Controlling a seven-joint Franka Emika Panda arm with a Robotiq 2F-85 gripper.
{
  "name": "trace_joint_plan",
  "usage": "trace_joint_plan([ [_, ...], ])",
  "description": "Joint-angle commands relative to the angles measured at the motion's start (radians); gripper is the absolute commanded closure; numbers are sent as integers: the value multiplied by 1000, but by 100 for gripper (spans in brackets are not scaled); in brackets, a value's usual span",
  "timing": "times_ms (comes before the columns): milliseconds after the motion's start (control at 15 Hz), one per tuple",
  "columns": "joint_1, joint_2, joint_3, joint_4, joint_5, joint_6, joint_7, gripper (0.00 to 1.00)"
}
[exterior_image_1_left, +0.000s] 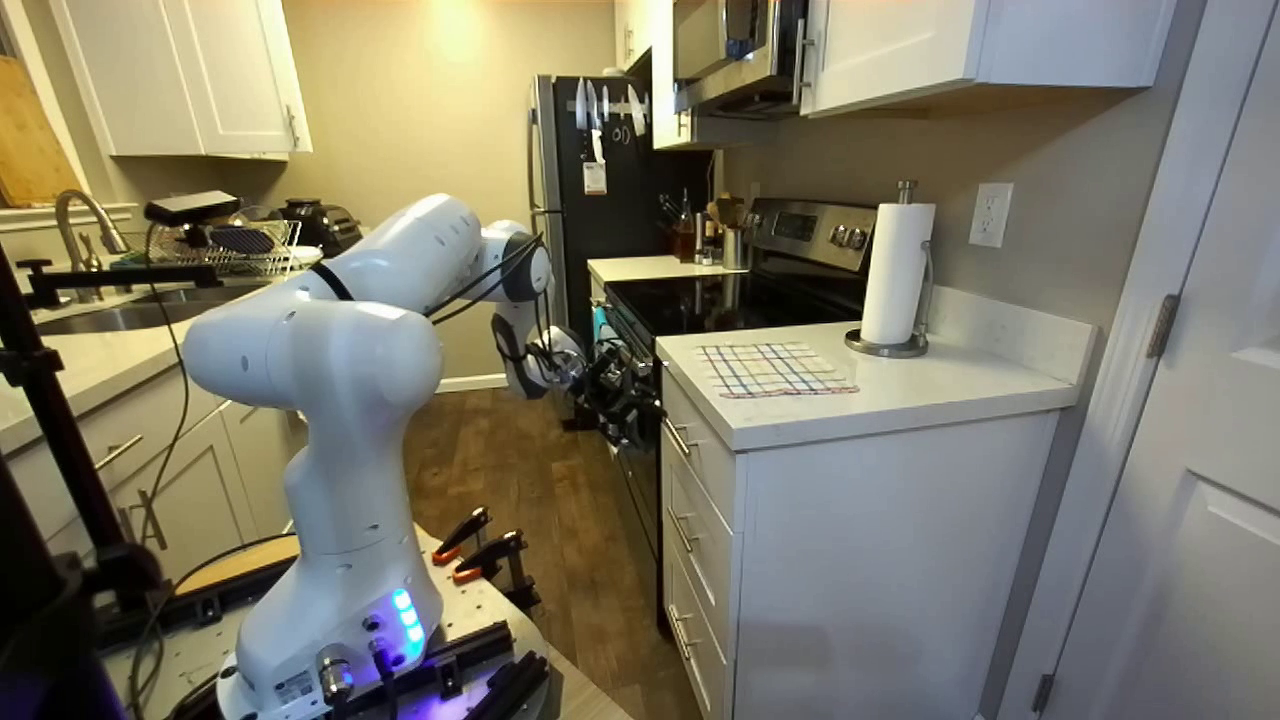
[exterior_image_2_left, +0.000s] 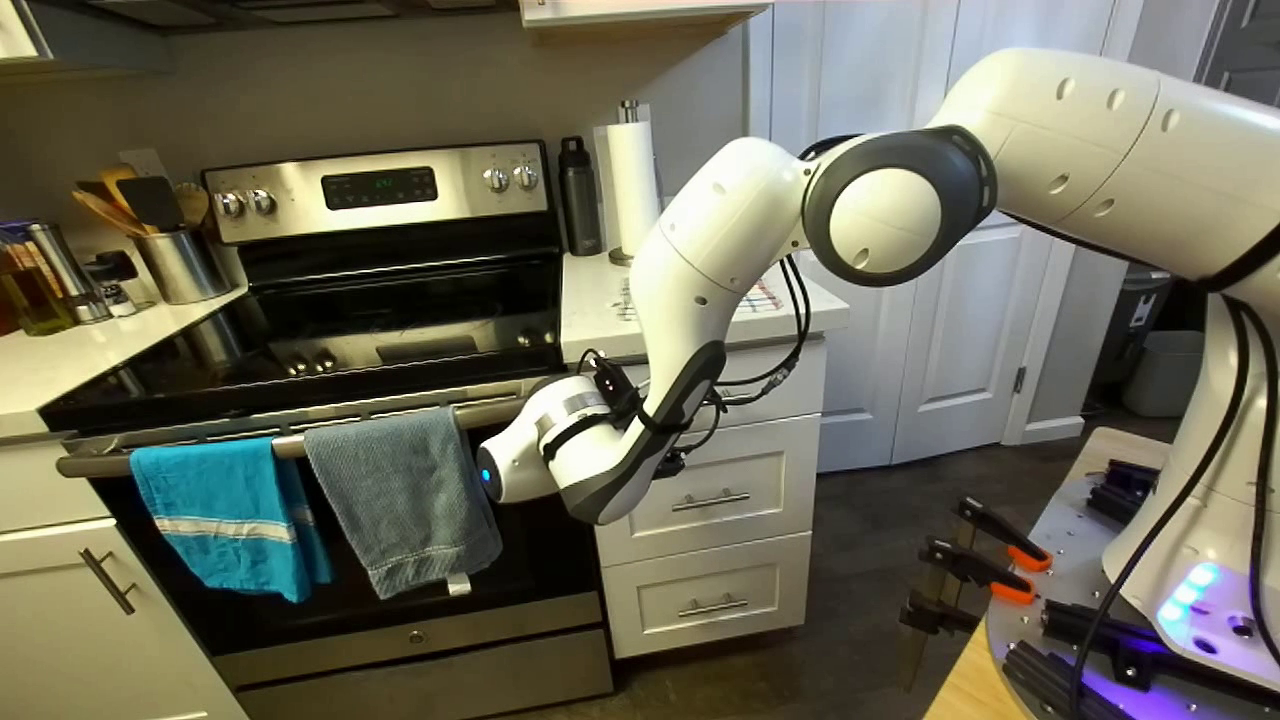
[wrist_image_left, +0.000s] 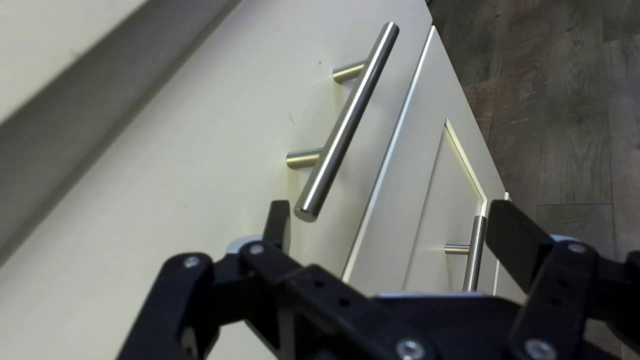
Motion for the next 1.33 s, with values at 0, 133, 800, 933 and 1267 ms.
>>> trace_joint_plan([
  [0, -19, -30, 10, -61, -55, 51, 3, 0],
  [133, -24, -29, 9, -60, -69, 55, 4, 0],
  [800, -99, -44, 30, -83, -2, 25, 12, 0],
  [933, -111, -47, 39, -93, 18, 30, 14, 0],
  [1267, -121, -55, 51, -98, 38, 35, 16, 0],
])
